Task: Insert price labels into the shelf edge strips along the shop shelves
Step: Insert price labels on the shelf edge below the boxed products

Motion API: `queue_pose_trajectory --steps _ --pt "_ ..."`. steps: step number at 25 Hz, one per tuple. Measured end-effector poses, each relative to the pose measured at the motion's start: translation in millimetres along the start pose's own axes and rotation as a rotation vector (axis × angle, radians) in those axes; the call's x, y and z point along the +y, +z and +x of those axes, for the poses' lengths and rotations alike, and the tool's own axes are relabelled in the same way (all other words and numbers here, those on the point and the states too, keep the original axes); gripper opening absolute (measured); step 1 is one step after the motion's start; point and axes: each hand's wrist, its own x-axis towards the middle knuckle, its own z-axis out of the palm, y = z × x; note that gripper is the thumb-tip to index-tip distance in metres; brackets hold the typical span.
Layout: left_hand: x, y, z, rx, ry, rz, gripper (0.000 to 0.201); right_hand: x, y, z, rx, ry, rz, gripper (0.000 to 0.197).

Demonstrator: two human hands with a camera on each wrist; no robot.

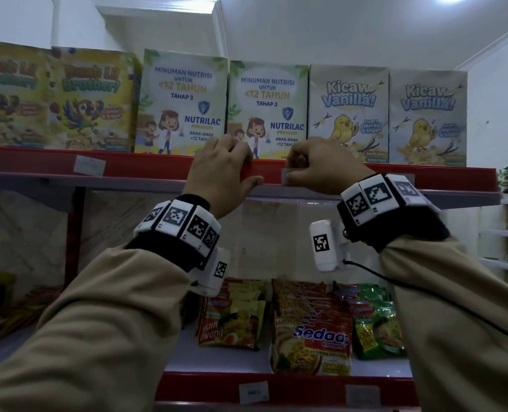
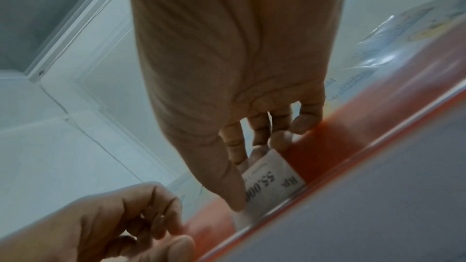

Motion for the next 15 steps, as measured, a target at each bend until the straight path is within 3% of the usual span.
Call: queue_pose_trajectory --steps 3,6,8,12,15 --pt "3 3 -3 0.033 -0.043 -0.036 0.039 -3 1 3 0.081 0.022 0.147 0.013" --pt "-1 2 -3 0.048 -0.036 -0.111 0.025 -9 5 4 0.303 0.016 0.375 0.006" --pt "-4 2 -3 0.088 -0.042 -0.212 0.021 -15 12 4 0.407 0.057 0.582 0.014" --pt "-2 1 -4 0.146 -0.088 -0.334 0.030 -30 33 -3 0.362 0.141 1.068 0.029" --pt "-2 1 -4 0.143 -0.079 -0.341 0.026 -41 44 -6 0.353 0.113 1.234 0.028"
